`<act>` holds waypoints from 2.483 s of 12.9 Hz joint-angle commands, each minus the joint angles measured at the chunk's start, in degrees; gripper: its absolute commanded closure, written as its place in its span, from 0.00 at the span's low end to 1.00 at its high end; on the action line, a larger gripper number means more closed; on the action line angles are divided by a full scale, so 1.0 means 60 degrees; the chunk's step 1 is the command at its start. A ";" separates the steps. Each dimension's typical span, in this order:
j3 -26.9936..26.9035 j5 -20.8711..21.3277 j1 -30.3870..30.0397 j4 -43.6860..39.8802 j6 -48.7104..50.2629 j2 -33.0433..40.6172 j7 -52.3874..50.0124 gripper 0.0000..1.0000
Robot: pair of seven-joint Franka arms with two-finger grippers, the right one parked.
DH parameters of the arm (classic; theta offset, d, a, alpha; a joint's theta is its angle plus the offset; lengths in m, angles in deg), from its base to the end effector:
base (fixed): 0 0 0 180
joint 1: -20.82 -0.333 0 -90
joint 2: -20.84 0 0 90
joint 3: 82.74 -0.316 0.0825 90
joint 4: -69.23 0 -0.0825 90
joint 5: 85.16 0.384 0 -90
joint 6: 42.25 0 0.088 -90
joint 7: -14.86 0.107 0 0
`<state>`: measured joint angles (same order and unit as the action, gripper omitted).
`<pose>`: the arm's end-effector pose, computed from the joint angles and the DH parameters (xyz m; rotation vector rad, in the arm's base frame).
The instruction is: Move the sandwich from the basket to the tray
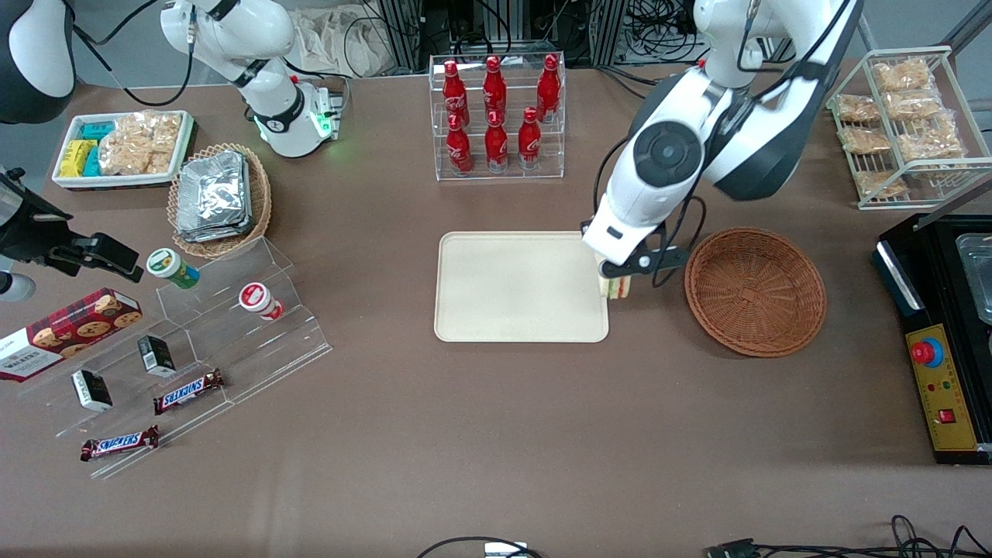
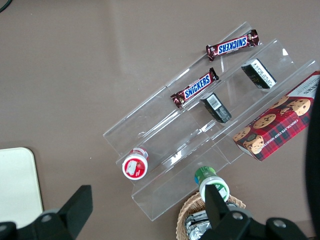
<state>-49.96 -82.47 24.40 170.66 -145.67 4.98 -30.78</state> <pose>0.4999 -0.3355 0.4109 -3.0649 -0.2290 0.3362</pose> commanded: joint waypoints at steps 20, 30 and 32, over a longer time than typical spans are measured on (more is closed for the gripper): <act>0.0060 0.1940 0.0297 0.0923 -0.2219 -0.2003 -0.1256 0.00; -0.1106 0.0885 0.0048 -0.2214 0.2807 0.1188 0.1625 0.00; -0.2103 0.0564 0.0077 -0.2067 0.3085 0.1864 0.2461 0.00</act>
<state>-57.89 -77.03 24.74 156.75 -128.54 12.64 -20.19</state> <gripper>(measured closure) 0.000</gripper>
